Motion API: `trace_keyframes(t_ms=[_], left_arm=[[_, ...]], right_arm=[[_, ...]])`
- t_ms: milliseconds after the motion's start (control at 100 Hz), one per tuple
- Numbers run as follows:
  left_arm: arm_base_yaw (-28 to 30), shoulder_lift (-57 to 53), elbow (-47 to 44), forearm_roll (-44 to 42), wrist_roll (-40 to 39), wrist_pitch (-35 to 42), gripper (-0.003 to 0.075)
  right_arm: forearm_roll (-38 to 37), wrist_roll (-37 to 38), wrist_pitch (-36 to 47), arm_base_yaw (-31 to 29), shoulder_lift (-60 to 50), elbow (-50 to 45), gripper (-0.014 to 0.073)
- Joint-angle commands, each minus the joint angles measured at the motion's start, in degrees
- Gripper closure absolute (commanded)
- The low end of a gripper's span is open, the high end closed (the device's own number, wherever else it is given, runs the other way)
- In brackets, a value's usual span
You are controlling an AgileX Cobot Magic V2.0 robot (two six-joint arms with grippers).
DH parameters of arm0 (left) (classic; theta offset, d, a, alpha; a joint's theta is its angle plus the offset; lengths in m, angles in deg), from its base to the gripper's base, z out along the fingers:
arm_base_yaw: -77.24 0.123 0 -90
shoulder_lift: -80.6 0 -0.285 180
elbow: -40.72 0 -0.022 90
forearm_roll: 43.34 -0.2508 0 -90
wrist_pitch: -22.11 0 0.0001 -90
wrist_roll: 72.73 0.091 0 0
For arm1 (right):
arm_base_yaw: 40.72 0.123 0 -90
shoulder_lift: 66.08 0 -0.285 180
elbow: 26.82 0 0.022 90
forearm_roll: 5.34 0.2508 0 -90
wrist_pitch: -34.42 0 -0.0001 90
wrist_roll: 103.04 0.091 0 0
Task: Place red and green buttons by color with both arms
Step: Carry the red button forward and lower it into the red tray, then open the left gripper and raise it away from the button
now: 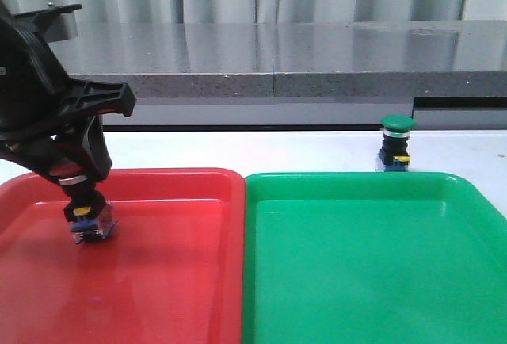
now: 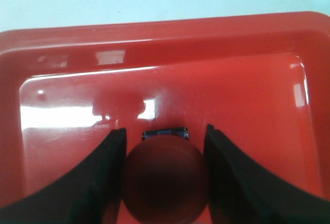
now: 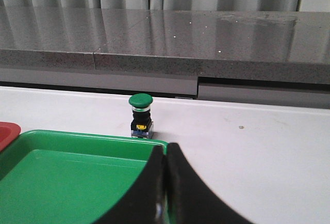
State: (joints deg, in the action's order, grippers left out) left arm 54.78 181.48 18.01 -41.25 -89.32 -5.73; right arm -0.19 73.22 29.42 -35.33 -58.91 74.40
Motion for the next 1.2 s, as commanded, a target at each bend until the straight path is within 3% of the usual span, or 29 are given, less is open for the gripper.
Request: trace_keyframes(t_ms=[0,210,300,520,630,940,1190], left_arm=[[-0.5,-1.6,1.3,0.1,-0.6,2.7,0.0619],[-0.5,-1.5,1.3,0.1,-0.6,2.7,0.0608],[-0.5,-1.5,1.3,0.1,-0.6,2.7,0.0563],[-0.5,-1.5,1.3,0.1,-0.6,2.5,0.0254],[-0.5,-1.5,1.3,0.4,-0.6,2.4,0.0172],[-0.5,-2.3,1.4,0.4,-0.6,1.8,0.0162],[-0.5,-5.2,1.4,0.1,-0.6,6.0,0.0162]], right_arm=[[-0.5,-0.2,4.5,-0.2,-1.0,0.8,0.0704],[-0.5,-0.2,4.5,-0.2,-1.0,0.8,0.0704],[-0.5,-0.2,4.5,-0.2,-1.0,0.8,0.0704],[-0.5,-0.2,4.5,-0.2,-1.0,0.8,0.0704],[-0.5,-0.2,4.5,-0.2,-1.0,0.8,0.0704],[-0.5,-0.2,4.5,-0.2,-1.0,0.8,0.0704],[-0.5,-0.2,4.5,-0.2,-1.0,0.8,0.0704]])
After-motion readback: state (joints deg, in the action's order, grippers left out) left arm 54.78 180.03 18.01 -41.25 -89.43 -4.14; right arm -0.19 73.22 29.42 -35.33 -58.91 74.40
